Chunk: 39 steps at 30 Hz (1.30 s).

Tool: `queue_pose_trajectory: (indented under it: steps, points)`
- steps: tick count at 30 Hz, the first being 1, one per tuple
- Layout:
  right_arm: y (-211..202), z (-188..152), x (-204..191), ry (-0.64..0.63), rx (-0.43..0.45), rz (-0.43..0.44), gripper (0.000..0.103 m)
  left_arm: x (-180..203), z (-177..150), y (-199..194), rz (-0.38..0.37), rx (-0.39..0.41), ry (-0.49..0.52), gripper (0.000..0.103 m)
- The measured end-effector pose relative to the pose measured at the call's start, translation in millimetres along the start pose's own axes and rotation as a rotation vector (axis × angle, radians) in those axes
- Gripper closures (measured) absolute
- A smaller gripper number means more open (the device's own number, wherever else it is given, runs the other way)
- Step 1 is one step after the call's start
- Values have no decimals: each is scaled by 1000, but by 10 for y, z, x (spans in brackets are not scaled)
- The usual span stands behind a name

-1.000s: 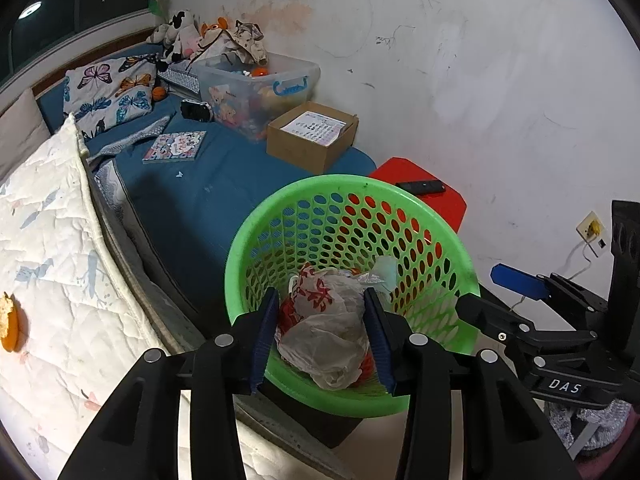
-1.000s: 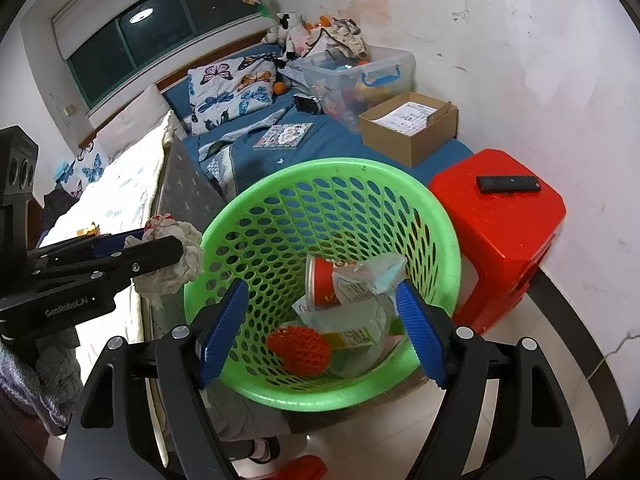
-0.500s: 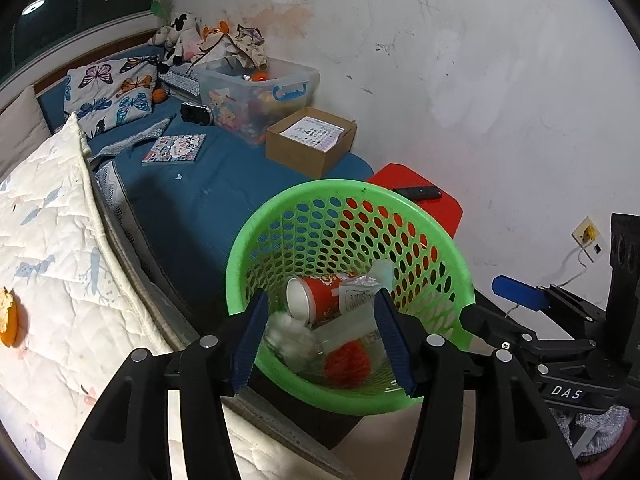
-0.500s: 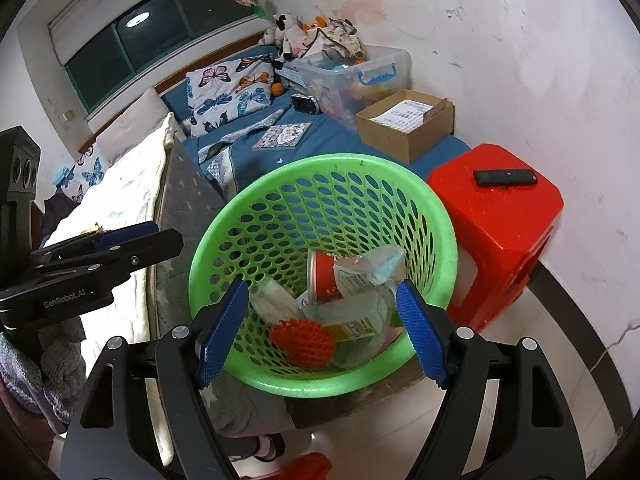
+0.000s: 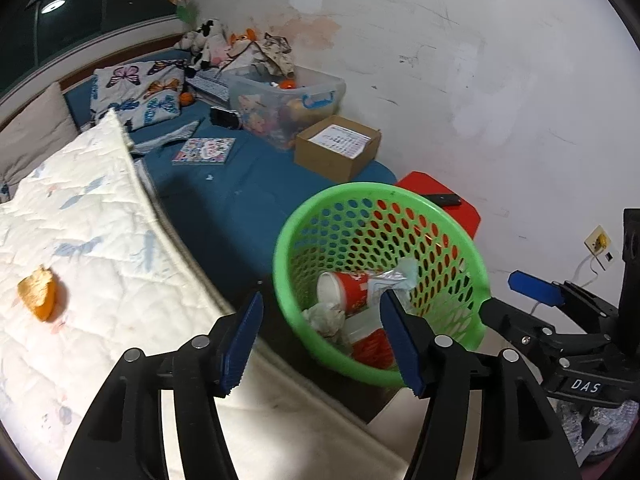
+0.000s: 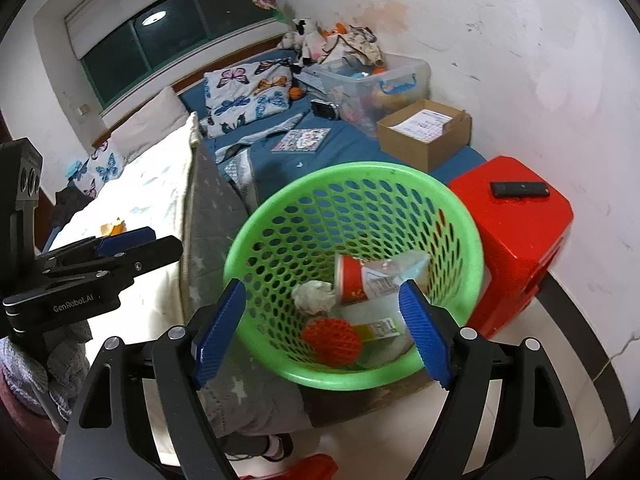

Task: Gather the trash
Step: 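Open the left tool over the basket to release the crumpled bag, then move the left tool back over the bed toward the orange peel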

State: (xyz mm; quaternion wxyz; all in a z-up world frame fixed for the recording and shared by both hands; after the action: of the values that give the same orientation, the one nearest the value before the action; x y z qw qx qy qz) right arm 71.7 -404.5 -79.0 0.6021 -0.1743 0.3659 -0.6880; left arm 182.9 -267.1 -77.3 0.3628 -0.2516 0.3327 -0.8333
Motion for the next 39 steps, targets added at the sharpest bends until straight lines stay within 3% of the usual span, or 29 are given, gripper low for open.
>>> queue_pose_trajectory:
  steps: [16,39]
  points:
    - [-98,7,-414,-59,24,32,19,-426,-205,-540,123,78,-55,29]
    - [133,-21,-1120,-174,-20,122,19,-1287,-520,-877,250,101,-215,29]
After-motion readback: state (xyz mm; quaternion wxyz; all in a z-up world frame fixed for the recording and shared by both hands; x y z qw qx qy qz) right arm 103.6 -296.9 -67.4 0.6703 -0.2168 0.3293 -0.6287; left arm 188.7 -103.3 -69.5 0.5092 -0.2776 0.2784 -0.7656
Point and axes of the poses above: each gripper's, at about its wrist camera, not at the fingertips, and y roughly the way its jaws point, x to its right, z to its top, the point moved 5 cm from there along y, roughly the way its jaws point, and after that the axes turned 4 degrees about -z, right-handed, at the moved point
